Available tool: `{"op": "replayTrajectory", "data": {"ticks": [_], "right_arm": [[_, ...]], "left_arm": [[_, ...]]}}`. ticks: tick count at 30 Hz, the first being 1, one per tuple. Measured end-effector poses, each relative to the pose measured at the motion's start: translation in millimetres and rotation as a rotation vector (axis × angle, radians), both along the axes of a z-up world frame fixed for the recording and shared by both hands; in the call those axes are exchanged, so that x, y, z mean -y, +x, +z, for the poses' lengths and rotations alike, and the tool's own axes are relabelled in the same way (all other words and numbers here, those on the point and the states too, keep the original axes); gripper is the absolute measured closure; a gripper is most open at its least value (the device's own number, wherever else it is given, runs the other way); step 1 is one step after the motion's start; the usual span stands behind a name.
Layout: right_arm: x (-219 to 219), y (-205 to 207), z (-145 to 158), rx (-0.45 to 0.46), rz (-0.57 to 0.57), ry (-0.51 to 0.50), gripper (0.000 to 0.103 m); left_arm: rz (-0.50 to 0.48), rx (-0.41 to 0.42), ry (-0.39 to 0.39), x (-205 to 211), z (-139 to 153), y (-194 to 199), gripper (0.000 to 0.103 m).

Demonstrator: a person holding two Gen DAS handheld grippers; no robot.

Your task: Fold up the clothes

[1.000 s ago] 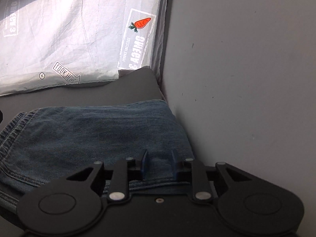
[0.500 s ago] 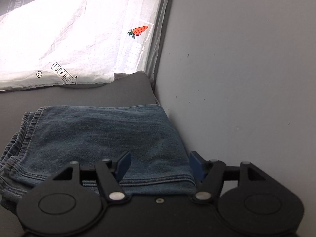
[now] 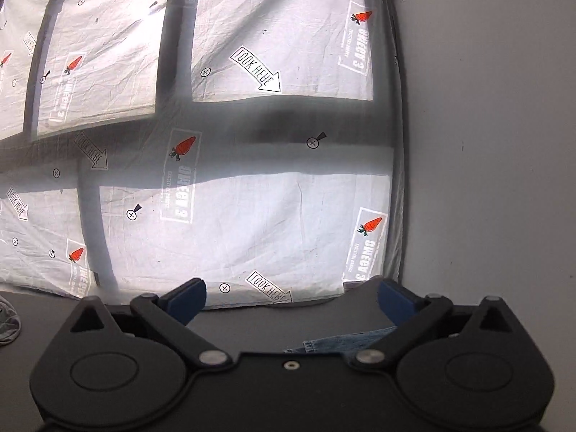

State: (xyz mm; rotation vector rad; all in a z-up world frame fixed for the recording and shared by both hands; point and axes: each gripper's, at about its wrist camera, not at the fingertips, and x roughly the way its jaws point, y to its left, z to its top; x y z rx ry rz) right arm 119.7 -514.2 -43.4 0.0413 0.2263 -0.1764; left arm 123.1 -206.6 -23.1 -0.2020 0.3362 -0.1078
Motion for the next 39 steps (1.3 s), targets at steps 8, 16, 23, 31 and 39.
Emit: {"op": "replayTrajectory", "data": {"ticks": [8, 16, 23, 31, 39], "right_arm": [[-175.7, -113.6, 30.5, -0.022, -0.046, 0.050, 0.000], [-307.7, -157.7, 47.8, -0.194, -0.048, 0.092, 0.000], [-354.6, -184.2, 46.3, -0.272, -0.055, 0.018, 0.000], [-369.8, -202.2, 29.7, -0.333, -0.077, 0.012, 0.000], [-380.8, -204.9, 15.5, -0.361, -0.051, -0.001, 0.000]], "left_arm": [[-0.103, 0.082, 0.179, -144.2, 40.6, -87.0, 0.000], [-0.149, -0.130, 0.105, -247.7, 43.2, -118.8, 0.000], [-0.155, -0.237, 0.071, -288.0, 22.4, -147.9, 0.000], [-0.149, -0.344, 0.061, -301.5, -3.6, -147.8, 0.000], [-0.157, -0.394, 0.102, -307.1, -20.4, -146.7, 0.000]]}}
